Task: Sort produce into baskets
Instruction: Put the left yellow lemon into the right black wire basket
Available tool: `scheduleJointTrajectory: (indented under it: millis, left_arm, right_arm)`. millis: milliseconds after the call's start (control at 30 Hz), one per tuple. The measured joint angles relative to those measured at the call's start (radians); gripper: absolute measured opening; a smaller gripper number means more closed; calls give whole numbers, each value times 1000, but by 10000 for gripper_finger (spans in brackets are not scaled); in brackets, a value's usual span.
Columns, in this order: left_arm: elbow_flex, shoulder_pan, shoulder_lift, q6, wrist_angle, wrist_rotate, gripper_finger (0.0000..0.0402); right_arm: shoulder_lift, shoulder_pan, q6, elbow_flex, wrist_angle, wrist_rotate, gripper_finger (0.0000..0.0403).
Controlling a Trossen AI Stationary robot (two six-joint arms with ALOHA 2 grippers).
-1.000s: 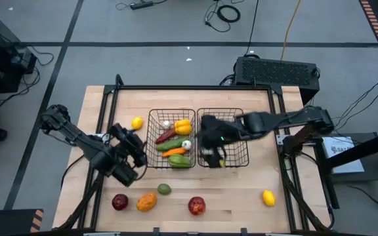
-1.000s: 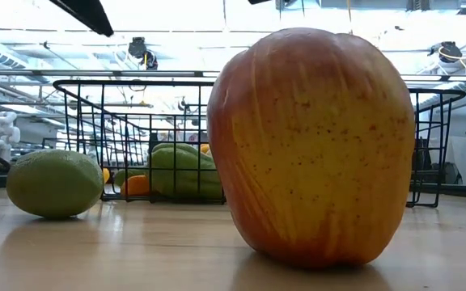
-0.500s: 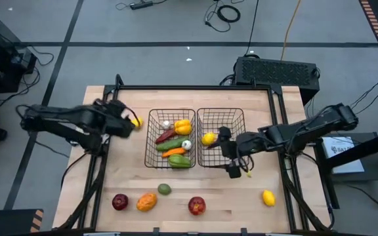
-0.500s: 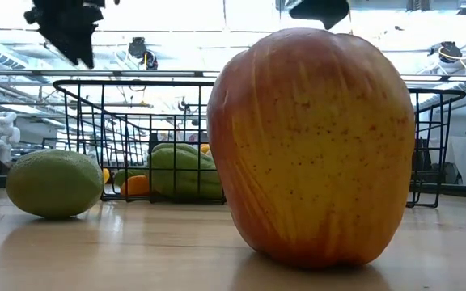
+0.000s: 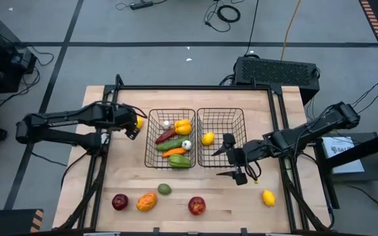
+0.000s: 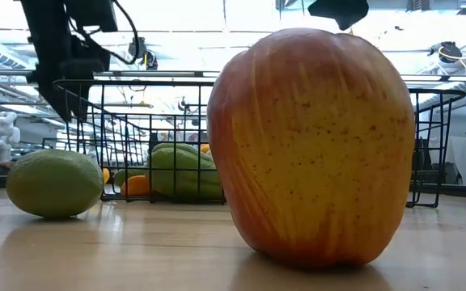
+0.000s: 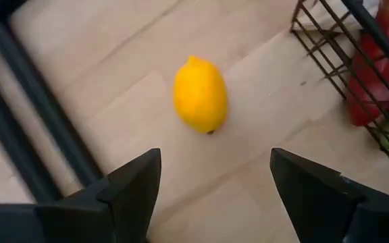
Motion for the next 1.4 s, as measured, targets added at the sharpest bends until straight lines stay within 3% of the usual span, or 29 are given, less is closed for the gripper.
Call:
scheduleJointTrajectory:
  millis: [367,700,1133,1400]
  left_arm:
    - [-105,0,26,13,100,-56,289]
    - [-147,38,125,15,162,-51,355]
    - [-147,127,227,166,279,-72,357]
    - [-147,129,327,167,331,-71,357]
  right_arm:
    - [0,14,45,-1,6,10,339]
    - [0,13,3,-1,45,24,339]
    - [0,13,-3,-1,41,23,339]
    - [1,13,-3,-1,40,22,339]
